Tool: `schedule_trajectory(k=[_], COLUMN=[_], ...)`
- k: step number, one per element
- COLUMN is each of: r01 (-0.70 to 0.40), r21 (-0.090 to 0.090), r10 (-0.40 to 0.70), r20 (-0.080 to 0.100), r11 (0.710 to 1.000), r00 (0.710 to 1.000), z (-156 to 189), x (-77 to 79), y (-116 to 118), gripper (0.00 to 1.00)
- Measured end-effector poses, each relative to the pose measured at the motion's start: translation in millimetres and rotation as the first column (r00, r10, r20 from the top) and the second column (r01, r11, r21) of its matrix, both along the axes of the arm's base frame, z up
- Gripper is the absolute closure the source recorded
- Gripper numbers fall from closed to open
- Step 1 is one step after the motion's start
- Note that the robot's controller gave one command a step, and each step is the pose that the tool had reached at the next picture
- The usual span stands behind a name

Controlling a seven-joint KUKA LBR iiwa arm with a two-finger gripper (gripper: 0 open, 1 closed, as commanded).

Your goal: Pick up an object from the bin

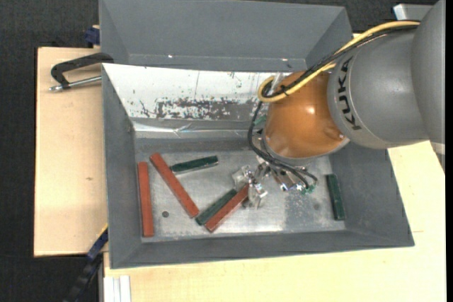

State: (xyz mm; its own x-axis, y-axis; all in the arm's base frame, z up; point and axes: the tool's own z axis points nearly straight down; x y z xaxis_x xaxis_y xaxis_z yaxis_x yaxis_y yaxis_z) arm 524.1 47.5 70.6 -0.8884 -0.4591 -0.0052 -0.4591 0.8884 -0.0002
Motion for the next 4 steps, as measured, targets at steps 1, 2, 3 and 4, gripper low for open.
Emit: schedule_trajectory(k=[1, 2, 3, 4], r01=[-0.356, -0.355, -0.355, -0.323], r21=[-0.001, -0.002, -0.002, -0.003], r10=[0.356, 0.355, 0.355, 0.323], r20=[-0.004, 0.0, 0.001, 0.005], r11=[0.935, 0.935, 0.935, 0.946], r00=[0.935, 0.935, 0.935, 0.946], z=[0, 1, 1, 164], x=[-32.5, -31.1, -31.0, -25.5], y=[8, 8, 8, 15], gripper=[0.0, 1.0, 1.0, 1.0])
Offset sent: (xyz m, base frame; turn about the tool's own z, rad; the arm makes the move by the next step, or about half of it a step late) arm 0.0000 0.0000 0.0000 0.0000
